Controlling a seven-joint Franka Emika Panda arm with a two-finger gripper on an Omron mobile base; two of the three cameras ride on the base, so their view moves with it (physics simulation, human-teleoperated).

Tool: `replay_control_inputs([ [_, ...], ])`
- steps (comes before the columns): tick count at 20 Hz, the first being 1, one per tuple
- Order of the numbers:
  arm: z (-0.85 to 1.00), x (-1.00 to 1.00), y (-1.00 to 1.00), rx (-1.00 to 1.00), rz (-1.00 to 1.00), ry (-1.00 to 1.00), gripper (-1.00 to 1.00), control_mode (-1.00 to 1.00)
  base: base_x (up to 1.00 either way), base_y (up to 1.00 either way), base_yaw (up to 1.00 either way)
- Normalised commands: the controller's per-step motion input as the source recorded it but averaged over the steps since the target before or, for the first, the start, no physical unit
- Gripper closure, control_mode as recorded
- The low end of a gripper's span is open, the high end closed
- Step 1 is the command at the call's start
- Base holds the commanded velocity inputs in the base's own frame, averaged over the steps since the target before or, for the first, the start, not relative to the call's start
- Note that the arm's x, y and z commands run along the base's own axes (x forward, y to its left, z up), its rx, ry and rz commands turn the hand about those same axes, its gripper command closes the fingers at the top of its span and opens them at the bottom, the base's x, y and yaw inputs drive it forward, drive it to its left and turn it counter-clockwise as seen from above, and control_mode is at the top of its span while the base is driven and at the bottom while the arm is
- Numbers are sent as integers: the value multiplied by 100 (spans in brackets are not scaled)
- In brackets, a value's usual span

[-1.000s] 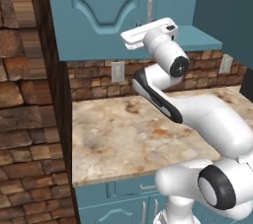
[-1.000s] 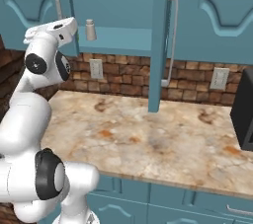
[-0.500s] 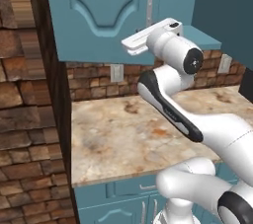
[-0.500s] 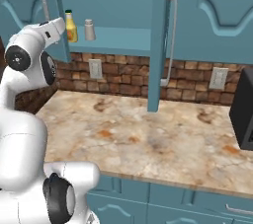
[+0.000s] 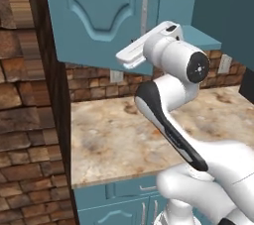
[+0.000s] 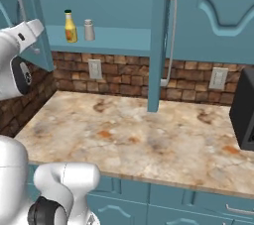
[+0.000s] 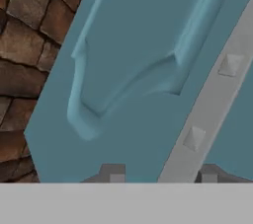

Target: Move the mustard and shaker from the cabinet to the dining counter.

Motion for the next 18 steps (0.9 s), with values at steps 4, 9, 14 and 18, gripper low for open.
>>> replay_control_inputs([
  [4, 20, -81, 100, -16, 0, 1, 100, -100, 0, 0, 0],
  [9, 7, -62, 100, -17, 0, 7, 100, -100, 0, 0, 0],
  [14, 0, -50, 87, -13, 0, 13, -100, -100, 0, 0, 0],
  [18, 0, -97, -15, 0, 0, 0, -100, -100, 0, 0, 0],
])
